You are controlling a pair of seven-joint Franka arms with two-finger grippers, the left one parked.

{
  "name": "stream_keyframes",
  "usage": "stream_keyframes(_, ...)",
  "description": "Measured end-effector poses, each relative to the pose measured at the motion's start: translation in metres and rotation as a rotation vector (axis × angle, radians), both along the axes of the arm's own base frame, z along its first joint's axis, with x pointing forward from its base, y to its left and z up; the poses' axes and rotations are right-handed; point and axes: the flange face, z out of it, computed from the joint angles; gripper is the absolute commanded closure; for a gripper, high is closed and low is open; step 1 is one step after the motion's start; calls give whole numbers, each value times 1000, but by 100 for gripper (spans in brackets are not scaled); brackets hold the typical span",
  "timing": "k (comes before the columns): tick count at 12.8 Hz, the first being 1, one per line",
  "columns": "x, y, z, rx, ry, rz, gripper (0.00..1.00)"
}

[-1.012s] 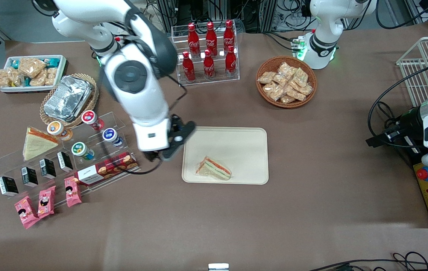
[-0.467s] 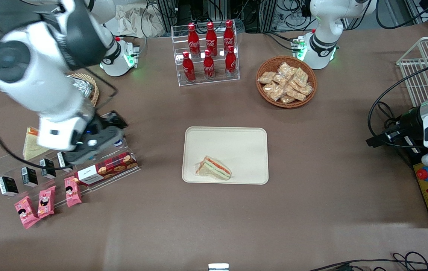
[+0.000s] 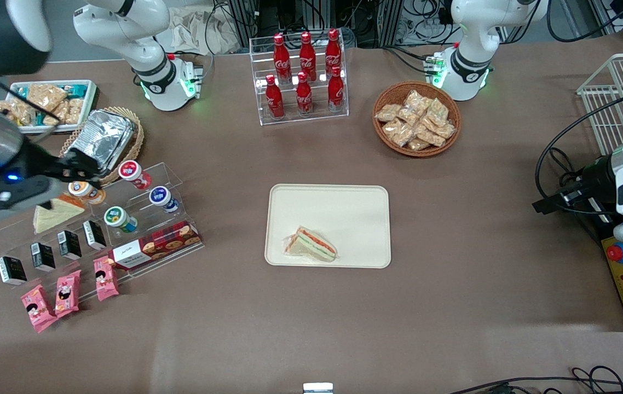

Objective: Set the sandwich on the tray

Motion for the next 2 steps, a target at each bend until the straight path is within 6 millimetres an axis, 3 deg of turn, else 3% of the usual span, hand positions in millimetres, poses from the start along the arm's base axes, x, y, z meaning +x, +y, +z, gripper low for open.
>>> stream_keyframes(2,-4,-41,6,-4,-4,-59,1)
